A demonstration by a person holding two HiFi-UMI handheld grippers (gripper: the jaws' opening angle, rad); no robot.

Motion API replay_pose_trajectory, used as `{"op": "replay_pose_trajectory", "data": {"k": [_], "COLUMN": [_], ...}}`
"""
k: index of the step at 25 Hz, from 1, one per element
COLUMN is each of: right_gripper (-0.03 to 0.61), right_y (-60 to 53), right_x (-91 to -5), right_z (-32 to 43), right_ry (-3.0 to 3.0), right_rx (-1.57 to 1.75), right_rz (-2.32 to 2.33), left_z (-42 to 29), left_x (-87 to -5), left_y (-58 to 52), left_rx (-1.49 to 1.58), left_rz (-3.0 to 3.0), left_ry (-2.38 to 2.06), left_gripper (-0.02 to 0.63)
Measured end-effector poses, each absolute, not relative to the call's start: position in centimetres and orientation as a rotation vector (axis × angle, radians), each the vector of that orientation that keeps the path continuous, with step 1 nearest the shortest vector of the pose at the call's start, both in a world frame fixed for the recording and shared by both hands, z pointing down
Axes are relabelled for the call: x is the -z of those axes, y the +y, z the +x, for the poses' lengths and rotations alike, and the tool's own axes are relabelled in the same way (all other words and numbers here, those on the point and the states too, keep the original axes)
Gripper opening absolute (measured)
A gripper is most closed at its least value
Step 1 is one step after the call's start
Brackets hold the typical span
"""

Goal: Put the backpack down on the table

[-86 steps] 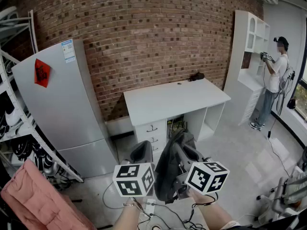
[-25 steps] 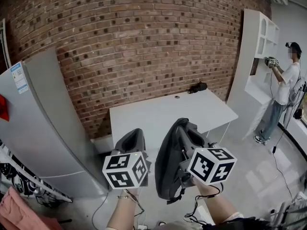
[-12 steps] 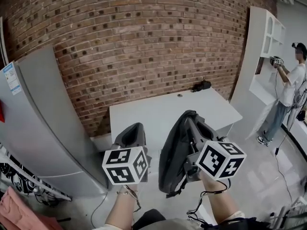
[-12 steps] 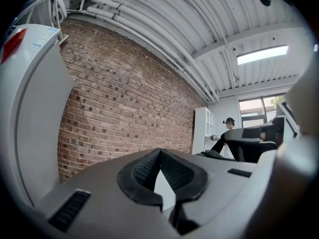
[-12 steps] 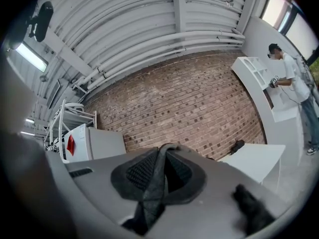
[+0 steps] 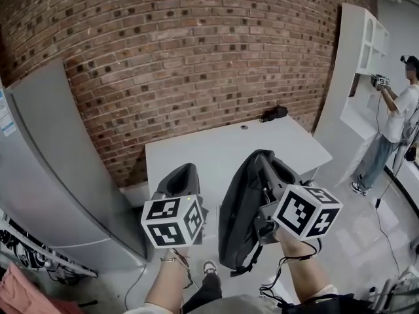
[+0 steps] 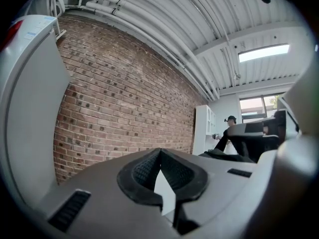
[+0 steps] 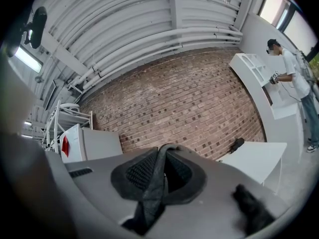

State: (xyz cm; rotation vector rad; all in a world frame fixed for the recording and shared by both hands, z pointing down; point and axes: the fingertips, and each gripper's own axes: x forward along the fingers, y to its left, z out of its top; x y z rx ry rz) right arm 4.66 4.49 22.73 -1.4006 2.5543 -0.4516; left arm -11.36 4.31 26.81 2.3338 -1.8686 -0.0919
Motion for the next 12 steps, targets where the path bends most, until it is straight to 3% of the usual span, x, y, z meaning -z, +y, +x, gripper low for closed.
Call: {"op": "replay_pose_trajectory", "data": {"k": [12], "right_gripper": [0.052], "right_y": [-3.3], "right_x": [-22.7], "right_z": [4.7], "right_ry": [2.503], "right_rx": [0.453], "right_rz": [-1.420], "left_z": [-12.4], "left_x": [-26.7], "left_y": [-4.1], "left_rx": [0.110], "left_rz": [2.375], "left_ry": [-1.848], "left_gripper": [0.013]}}
